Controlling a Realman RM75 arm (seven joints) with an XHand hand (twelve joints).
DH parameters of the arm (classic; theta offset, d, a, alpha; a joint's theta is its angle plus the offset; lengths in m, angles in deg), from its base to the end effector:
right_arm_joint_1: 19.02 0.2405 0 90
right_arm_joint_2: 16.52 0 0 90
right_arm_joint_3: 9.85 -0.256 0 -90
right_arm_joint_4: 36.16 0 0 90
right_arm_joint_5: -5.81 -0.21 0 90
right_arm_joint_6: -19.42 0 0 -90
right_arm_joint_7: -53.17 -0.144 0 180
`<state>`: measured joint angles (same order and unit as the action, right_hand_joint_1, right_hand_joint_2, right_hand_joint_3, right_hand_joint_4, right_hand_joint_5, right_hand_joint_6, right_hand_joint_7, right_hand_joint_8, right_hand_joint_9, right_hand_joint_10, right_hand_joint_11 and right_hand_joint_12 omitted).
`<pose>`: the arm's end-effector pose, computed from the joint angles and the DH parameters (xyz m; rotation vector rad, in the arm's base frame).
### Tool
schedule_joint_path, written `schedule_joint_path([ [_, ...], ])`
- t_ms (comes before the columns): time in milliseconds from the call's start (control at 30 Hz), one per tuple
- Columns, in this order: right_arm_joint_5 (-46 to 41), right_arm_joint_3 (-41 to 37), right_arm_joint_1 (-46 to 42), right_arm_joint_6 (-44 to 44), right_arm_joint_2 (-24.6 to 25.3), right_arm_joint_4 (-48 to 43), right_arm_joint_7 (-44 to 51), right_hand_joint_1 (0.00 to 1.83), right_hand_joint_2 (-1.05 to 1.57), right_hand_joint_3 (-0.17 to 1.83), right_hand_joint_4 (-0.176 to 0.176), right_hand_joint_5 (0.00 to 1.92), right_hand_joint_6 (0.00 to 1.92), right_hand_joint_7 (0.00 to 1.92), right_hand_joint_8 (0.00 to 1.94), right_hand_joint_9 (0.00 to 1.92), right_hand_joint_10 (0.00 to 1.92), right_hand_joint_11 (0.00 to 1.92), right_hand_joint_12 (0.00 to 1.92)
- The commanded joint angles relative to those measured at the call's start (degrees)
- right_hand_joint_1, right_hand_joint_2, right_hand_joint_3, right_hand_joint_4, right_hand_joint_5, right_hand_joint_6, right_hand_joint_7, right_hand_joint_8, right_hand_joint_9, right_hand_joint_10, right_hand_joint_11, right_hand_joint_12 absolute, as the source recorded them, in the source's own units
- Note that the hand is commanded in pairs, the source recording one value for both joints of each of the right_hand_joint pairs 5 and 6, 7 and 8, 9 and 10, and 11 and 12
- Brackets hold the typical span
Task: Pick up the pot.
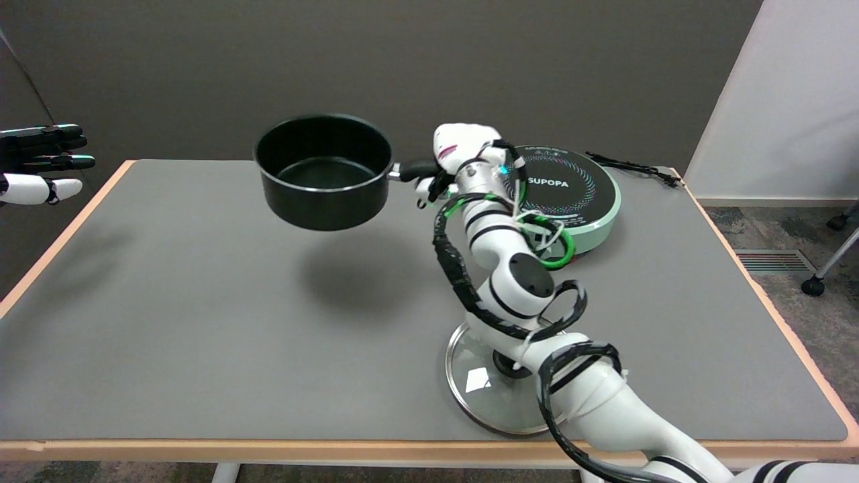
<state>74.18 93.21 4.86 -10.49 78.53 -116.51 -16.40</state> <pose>-0.1729 -0.4399 0.2022 1.3336 -0.0143 0.1027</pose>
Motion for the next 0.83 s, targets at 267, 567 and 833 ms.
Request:
schedule_joint_path([
  [267, -6.8, -2.6, -3.2, -0.7, -14.8, -13.1, 0.2, 0.89, 1.49, 0.54, -0.034, 1.92, 1.92, 1.92, 1.92, 1.92, 1.92, 1.92, 1.92],
  [567, -11.4, -5.7, -3.3, 0.2, -20.5, -12.9, -0.2, 0.89, 1.49, 0.54, -0.032, 1.92, 1.92, 1.92, 1.92, 1.92, 1.92, 1.92, 1.92],
  [833, -15.6, -9.9, -4.0, 1.7, -24.2, -11.0, -0.2, 0.88, 1.49, 0.53, -0.031, 1.92, 1.92, 1.92, 1.92, 1.92, 1.92, 1.92, 1.92],
])
